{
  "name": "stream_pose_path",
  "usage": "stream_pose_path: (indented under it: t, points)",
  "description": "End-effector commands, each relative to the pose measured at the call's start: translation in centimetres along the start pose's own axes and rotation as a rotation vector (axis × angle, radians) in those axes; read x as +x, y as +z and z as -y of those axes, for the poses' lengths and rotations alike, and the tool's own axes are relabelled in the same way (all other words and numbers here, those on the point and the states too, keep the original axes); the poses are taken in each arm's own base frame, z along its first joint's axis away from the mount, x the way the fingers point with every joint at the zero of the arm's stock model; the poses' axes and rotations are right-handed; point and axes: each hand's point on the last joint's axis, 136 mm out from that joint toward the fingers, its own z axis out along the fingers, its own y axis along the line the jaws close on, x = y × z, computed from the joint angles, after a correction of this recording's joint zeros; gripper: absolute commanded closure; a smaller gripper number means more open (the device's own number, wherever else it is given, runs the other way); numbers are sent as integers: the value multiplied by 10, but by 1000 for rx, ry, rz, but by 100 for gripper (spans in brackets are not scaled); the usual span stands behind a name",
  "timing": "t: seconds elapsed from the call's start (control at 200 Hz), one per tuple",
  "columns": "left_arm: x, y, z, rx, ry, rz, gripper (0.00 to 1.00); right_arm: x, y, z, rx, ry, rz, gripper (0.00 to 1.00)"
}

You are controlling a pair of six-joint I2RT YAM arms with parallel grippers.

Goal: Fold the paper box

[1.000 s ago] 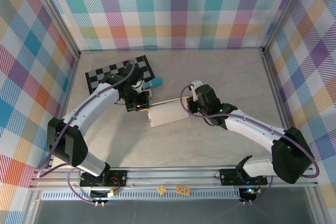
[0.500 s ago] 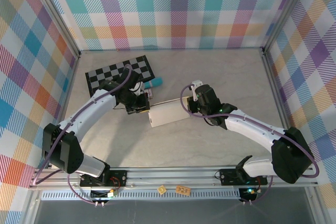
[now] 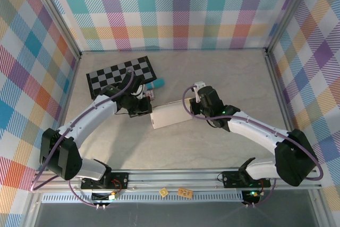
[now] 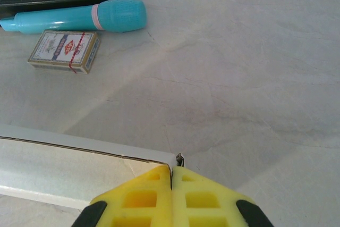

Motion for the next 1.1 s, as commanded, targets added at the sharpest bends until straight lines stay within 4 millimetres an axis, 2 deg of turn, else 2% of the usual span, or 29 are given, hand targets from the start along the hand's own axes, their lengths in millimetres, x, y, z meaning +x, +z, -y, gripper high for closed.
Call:
stream_pose_path:
  t: [0.0,0.22,0.26,0.38,0.465,0.63,0.725,0.915,1.095]
  points:
    - [34,22,-23,-103,18,-110,100,70,1,3,-1,-41,-231,100]
    - [35,25,-25,-137,56,-85,100,64,-5,3,1,-26,-222,100]
    - [35,26,-25,-143,59,-82,100,64,-7,3,2,-19,-226,97]
    - [34,26,-26,-159,65,-76,100,60,-14,5,19,22,-227,86]
    - [34,26,-27,-167,69,-75,100,53,-22,2,4,61,-217,74]
    - [34,26,-26,-171,73,-72,100,46,-39,-3,-15,213,-216,50]
    - [33,27,-24,-171,76,-73,100,39,-50,-8,-46,307,-194,42]
    - [33,28,-22,-173,77,-71,100,20,-64,-19,-99,426,-171,37]
    - [33,27,-21,-174,82,-64,100,0,-77,-9,-45,557,-110,34]
